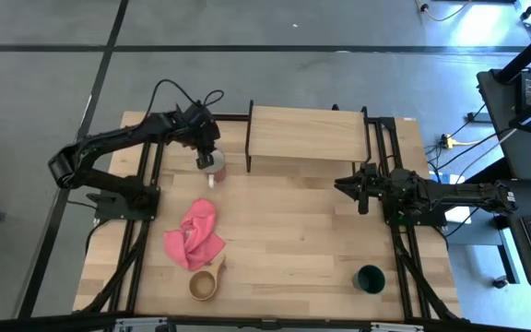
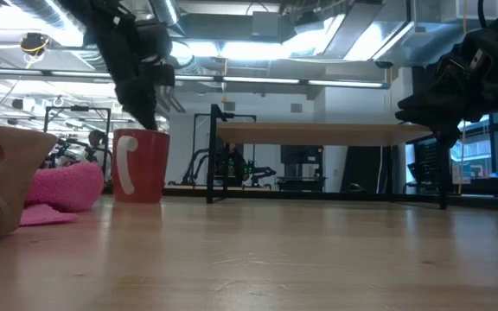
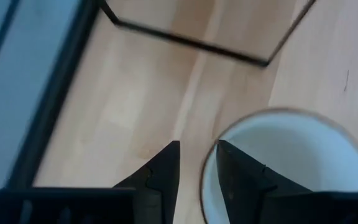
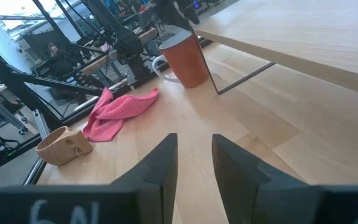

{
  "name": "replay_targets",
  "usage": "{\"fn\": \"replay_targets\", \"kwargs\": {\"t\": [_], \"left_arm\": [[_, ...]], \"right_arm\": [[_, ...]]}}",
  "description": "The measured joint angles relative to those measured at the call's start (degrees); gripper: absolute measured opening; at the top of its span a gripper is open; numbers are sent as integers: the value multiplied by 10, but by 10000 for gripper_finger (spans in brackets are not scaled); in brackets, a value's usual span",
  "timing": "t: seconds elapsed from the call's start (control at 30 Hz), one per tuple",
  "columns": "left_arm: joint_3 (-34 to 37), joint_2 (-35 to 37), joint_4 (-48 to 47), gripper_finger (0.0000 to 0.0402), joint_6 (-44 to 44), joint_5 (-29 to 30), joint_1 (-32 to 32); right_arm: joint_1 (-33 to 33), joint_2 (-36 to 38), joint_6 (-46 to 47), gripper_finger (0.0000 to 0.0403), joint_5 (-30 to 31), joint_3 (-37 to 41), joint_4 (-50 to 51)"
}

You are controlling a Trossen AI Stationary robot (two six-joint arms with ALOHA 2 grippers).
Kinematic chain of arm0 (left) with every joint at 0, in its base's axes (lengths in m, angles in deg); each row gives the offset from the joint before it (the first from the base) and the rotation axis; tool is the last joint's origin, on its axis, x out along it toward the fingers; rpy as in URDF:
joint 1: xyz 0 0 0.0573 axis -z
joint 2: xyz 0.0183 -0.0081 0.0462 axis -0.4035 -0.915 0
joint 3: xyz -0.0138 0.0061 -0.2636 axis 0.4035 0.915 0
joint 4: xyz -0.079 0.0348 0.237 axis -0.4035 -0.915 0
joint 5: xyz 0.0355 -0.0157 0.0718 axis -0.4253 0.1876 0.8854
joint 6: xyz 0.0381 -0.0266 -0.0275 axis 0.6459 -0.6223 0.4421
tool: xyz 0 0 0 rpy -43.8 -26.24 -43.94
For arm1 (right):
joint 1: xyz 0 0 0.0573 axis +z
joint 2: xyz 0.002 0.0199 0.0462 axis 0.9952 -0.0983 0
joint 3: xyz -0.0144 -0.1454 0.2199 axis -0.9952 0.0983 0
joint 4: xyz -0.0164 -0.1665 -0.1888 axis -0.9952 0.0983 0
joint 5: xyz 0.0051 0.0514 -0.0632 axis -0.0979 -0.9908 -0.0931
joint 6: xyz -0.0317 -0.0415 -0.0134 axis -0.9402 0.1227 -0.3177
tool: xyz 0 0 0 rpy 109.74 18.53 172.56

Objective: Stack small to large cups/mugs on shelf
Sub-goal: Put the orange mug on the shelf

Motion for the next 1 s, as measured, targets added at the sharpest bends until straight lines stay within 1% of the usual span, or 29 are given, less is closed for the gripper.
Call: {"fn": "replay_targets", "kwargs": {"t": [0.1, 0.17, 0.27, 0.43, 0.5, 0.73, 1.0], "left_arm": [[-26, 4, -18, 100, -30, 14, 0], [-44, 4, -54, 103, -83, 40, -2], [-64, 5, -140, 106, -195, 84, -13], [-66, 4, -253, 104, -425, 93, -13], [-66, 4, -269, 106, -487, 110, -4], [-66, 4, -244, 104, -608, 132, 25], [-66, 4, -237, 103, -675, 131, 55]], "right_arm": [[0, 0, 0, 101, 0, 0, 0], [0, 0, 0, 101, 0, 0, 0], [0, 0, 0, 101, 0, 0, 0], [0, 0, 0, 101, 0, 0, 0], [0, 0, 0, 101, 0, 0, 0], [0, 0, 0, 101, 0, 0, 0], [0, 0, 0, 101, 0, 0, 0]]}}
